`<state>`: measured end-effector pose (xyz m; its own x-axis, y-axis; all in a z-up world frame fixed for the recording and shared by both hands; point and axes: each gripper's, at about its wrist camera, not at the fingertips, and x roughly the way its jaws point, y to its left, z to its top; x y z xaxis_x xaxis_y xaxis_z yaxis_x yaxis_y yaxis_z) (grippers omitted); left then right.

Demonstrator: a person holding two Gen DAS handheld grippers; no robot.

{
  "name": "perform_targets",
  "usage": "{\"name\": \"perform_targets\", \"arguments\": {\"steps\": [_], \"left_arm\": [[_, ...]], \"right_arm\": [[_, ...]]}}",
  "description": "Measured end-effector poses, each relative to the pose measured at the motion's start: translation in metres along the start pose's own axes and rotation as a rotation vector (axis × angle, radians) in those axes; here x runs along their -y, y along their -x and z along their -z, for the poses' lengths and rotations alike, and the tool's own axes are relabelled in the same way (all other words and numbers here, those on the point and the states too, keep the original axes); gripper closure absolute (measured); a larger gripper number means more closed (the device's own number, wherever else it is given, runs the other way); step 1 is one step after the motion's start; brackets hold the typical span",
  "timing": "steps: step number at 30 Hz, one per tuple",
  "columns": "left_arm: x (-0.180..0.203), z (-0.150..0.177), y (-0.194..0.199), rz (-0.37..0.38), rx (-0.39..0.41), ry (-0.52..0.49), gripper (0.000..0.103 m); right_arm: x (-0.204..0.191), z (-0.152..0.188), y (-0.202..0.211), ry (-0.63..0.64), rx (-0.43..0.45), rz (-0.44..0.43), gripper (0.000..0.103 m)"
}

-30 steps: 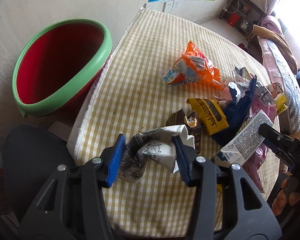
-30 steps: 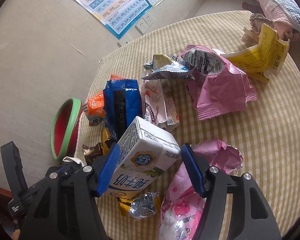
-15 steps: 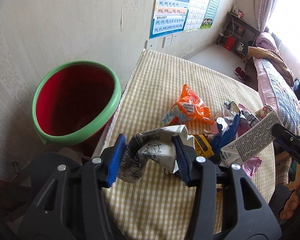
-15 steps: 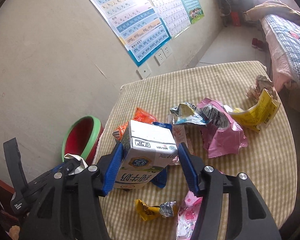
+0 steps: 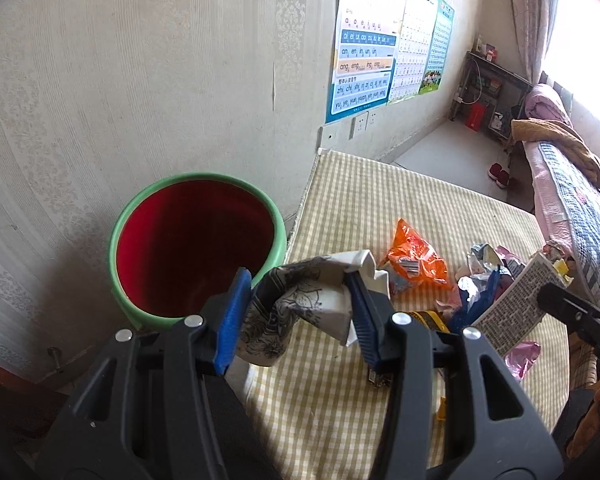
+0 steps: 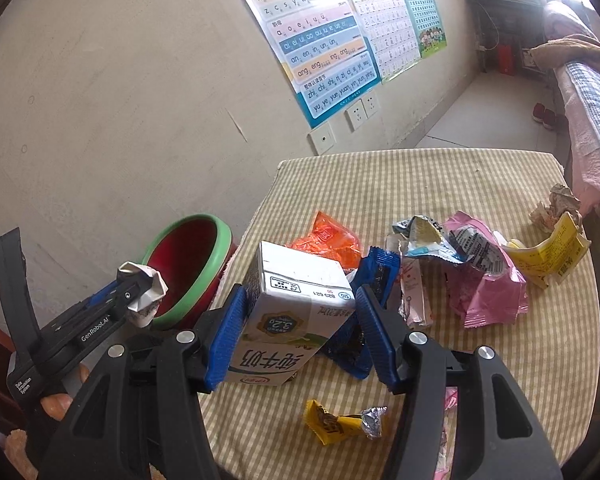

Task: Collect trash
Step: 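Carry the white wrapper and milk carton over the bin and open both grippers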

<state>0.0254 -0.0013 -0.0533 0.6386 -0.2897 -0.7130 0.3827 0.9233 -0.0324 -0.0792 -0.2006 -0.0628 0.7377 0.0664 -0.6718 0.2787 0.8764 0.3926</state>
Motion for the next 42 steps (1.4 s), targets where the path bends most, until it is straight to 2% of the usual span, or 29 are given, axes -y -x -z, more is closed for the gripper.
{"name": "perform_targets", "arguments": {"steps": [10,21,31,42], "left_arm": [[-0.024,-0.008,0.008,-0.053,0.044,0.047,0.056],[-0.069,-0.012,0.001,-0.103,0.052,0.122,0.056],[-0.112,-0.026,-0.023,-0.203,0.048,0.145,0.056],[-0.145,-0.046,-0.065,-0.220,0.003,0.182,0.056]], "right_arm": [[-0.037,-0.005,-0.013,0.094,-0.006,-0.038,0.048],[-0.071,-0.020,-0.042,0.160,-0.026,-0.063,0.048],[-0.098,-0.045,-0.077,0.208,-0.009,-0.070,0.048],[-0.142,-0.079,-0.143,0.262,0.009,-0.069,0.047]]}}
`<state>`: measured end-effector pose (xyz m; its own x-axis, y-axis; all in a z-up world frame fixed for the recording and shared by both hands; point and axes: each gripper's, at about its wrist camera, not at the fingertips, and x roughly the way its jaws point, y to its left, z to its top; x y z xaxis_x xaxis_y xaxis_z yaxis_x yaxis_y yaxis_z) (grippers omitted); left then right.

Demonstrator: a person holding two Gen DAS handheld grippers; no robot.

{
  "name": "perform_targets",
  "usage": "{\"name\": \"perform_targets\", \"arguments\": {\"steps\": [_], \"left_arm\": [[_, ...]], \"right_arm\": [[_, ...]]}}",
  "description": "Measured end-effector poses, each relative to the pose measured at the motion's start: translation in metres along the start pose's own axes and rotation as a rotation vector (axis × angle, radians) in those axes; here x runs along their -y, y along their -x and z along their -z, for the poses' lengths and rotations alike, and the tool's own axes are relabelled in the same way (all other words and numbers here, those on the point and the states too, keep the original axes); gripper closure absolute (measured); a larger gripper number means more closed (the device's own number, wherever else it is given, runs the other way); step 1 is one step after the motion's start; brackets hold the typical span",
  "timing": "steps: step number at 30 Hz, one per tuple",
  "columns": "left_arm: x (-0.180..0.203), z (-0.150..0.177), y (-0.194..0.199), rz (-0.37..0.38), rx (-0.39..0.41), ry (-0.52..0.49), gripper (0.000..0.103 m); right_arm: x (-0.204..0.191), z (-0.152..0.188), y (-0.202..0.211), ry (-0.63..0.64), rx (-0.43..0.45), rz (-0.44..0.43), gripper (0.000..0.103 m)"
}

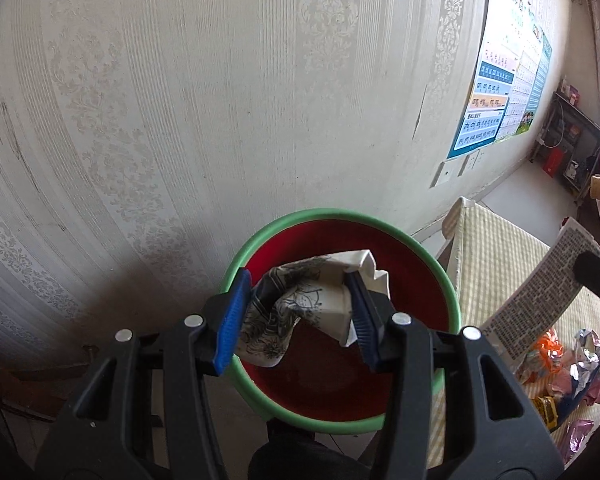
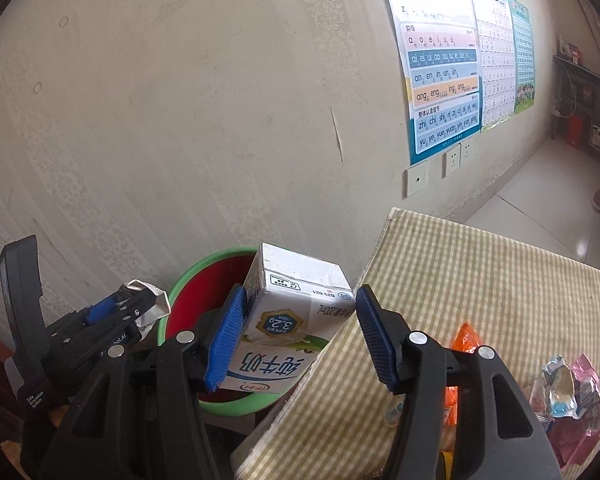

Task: Collect trash
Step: 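Carry the white wrapper and milk carton over the bin and open both grippers, then grasp the brown wrapper with the left gripper while the right gripper grasps the blue bag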

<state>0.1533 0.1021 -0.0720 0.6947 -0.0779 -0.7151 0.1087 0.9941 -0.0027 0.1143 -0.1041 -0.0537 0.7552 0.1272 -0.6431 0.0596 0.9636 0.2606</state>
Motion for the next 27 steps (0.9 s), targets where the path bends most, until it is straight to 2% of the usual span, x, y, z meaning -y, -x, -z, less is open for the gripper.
{"name": "perform_targets", "arguments": {"steps": [6,13,14,15,16,18,23,27], "left_arm": [[-0.003,-0.003,-0.017,-0.009,-0.025,0.008,0.056],[-0.003,-0.002,-0.029,-0.037,-0.047,0.017,0.055],[-0.003,-0.002,-0.029,-0.042,-0.048,0.019,0.054],[-0.003,-0.002,-0.029,-0.043,-0.044,0.020,0.046],[-0.003,-0.001,-0.027,-0.044,-0.035,0.020,0.038],[-0.001,-0.001,-0.024,-0.054,-0.019,0.014,0.033],[0.008,0.003,-0.005,-0.071,0.014,-0.019,0.029],[0.022,0.010,0.013,-0.050,0.026,-0.042,0.027]], "right_arm": [[-0.009,-0.001,-0.028,0.009,-0.023,0.011,0.047],[-0.017,0.001,-0.039,0.012,-0.021,-0.012,0.047],[-0.018,0.001,-0.040,0.014,-0.024,-0.019,0.042],[-0.020,0.001,-0.039,0.016,-0.021,-0.023,0.038],[-0.020,0.002,-0.037,0.015,-0.015,-0.027,0.038],[-0.018,0.002,-0.030,0.010,-0.003,-0.031,0.037],[-0.005,0.010,0.000,-0.008,0.007,-0.032,0.037],[0.011,0.027,0.036,-0.003,0.024,-0.007,0.036]]}}
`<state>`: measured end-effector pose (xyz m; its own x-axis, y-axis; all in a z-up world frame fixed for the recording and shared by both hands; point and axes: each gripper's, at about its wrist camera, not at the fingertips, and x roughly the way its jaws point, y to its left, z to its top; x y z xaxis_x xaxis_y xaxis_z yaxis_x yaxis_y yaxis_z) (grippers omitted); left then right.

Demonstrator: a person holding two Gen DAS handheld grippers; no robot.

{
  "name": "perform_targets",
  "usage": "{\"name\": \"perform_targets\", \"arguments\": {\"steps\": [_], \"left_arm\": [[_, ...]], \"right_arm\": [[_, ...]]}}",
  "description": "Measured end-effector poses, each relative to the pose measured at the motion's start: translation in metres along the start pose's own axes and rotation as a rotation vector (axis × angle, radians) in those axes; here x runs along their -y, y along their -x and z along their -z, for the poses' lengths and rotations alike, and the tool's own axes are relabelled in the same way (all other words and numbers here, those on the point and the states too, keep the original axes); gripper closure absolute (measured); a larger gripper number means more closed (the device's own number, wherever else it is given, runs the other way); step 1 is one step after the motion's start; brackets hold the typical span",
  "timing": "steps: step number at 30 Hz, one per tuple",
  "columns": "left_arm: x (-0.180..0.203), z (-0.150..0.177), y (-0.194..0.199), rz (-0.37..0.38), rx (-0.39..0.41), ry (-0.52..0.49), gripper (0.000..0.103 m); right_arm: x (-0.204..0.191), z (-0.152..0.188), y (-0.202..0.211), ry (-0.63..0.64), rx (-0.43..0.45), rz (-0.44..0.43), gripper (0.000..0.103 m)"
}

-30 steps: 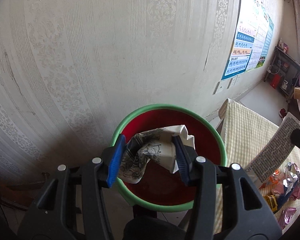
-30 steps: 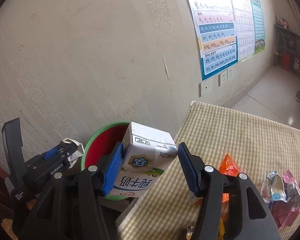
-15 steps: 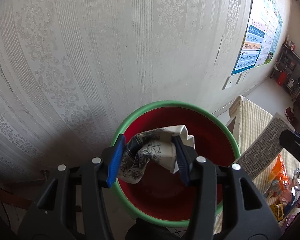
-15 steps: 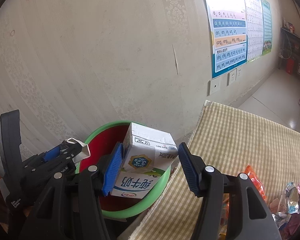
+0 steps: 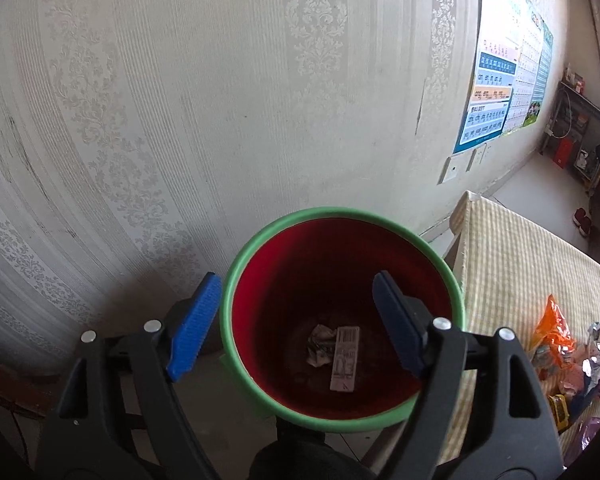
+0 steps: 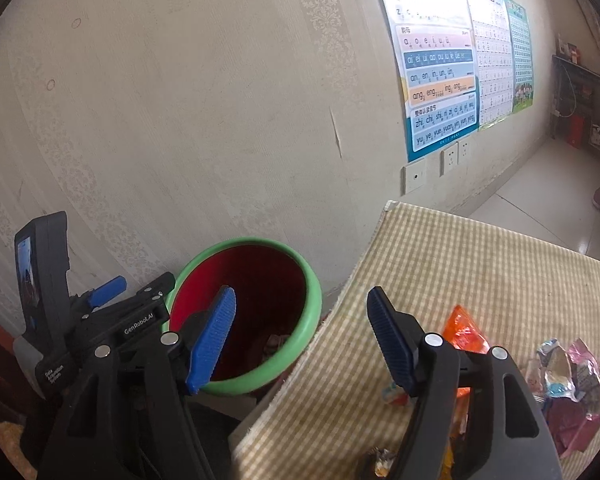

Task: Collect trash
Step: 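Grasp the brown wrapper with the left gripper while the right gripper grasps the blue bag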

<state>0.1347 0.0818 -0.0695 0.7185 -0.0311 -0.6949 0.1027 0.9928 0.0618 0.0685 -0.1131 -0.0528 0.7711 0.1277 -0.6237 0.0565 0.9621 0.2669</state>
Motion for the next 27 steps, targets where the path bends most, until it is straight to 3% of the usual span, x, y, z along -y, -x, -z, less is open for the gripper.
{"name": "perform_targets", "arguments": {"steps": [8,13,16,19,27], "left_arm": [[0.056,0.035,0.035,0.097,-0.024,-0.094,0.025],[0.100,0.072,0.042,0.191,-0.124,-0.171,0.025],[0.132,0.090,0.041,0.217,-0.173,-0.272,0.024],[0.155,0.099,0.040,0.223,-0.198,-0.342,0.024],[0.188,0.116,0.029,0.257,-0.296,-0.361,0.024]], "right_arm": [[0.062,0.056,0.063,-0.062,-0.021,0.147,0.030],[0.106,0.110,0.081,-0.170,-0.099,0.225,0.030],[0.130,0.135,0.088,-0.248,-0.138,0.251,0.030],[0.142,0.142,0.094,-0.289,-0.132,0.257,0.030],[0.143,0.141,0.102,-0.289,-0.103,0.221,0.030]]}}
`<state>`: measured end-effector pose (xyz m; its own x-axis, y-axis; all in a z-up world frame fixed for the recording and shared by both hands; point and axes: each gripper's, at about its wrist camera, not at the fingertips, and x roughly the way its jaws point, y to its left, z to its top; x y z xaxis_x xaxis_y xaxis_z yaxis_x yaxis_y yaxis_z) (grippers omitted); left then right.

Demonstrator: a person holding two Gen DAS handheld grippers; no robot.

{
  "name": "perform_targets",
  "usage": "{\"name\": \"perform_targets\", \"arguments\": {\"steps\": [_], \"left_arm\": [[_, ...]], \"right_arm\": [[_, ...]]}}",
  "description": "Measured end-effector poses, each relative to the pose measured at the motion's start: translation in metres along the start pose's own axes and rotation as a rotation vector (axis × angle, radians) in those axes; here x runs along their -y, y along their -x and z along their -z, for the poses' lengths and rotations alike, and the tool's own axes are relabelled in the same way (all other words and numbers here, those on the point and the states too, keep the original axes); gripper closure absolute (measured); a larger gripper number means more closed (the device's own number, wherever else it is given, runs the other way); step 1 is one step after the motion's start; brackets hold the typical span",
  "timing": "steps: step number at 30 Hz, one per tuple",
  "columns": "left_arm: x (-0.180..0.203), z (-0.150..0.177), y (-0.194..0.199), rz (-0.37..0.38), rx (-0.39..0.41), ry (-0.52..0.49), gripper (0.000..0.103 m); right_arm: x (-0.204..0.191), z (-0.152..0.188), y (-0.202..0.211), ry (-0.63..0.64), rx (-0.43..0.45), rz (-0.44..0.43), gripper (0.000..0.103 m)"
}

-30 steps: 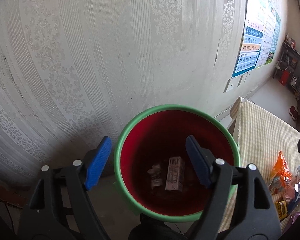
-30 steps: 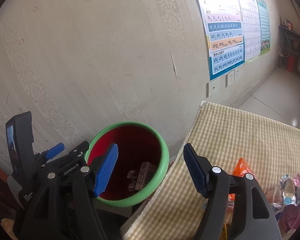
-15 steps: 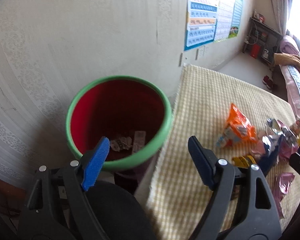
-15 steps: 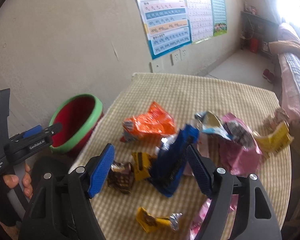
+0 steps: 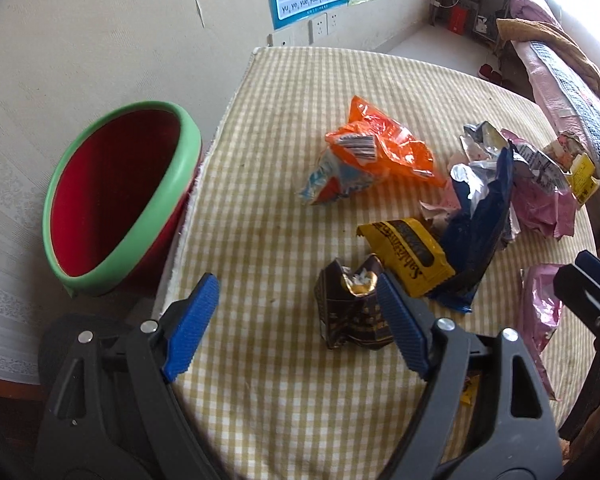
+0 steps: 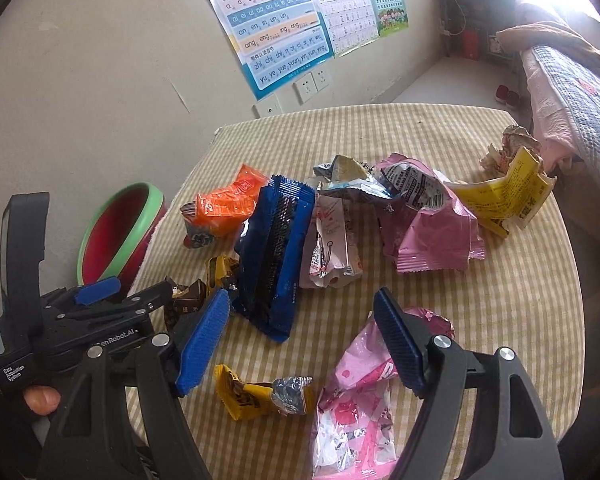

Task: Collect trash
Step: 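Grasp the brown wrapper with the left gripper while the right gripper grasps the blue bag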

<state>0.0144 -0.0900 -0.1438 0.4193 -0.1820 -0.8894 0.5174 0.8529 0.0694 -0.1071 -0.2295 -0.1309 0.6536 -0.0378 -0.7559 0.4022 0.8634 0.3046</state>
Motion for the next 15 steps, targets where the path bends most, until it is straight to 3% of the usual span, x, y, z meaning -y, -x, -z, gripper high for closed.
{"name": "perform_targets", "arguments": {"steps": [5,10,15], "left_arm": [[0.004,0.007,-0.021,0.048,-0.067,0.041,0.026],[0.016,0.007,-0.022,0.096,-0.071,0.014,0.045],[0.017,0.014,-0.028,0.130,-0.124,0.037,0.053]], "right_arm": [[0.002,0.002,0.001,-0.011,-0.001,-0.009,0.030],[0.003,0.002,0.001,-0.021,-0.005,-0.021,0.030],[0.001,0.002,-0.003,-0.041,-0.020,-0.047,0.030]]}}
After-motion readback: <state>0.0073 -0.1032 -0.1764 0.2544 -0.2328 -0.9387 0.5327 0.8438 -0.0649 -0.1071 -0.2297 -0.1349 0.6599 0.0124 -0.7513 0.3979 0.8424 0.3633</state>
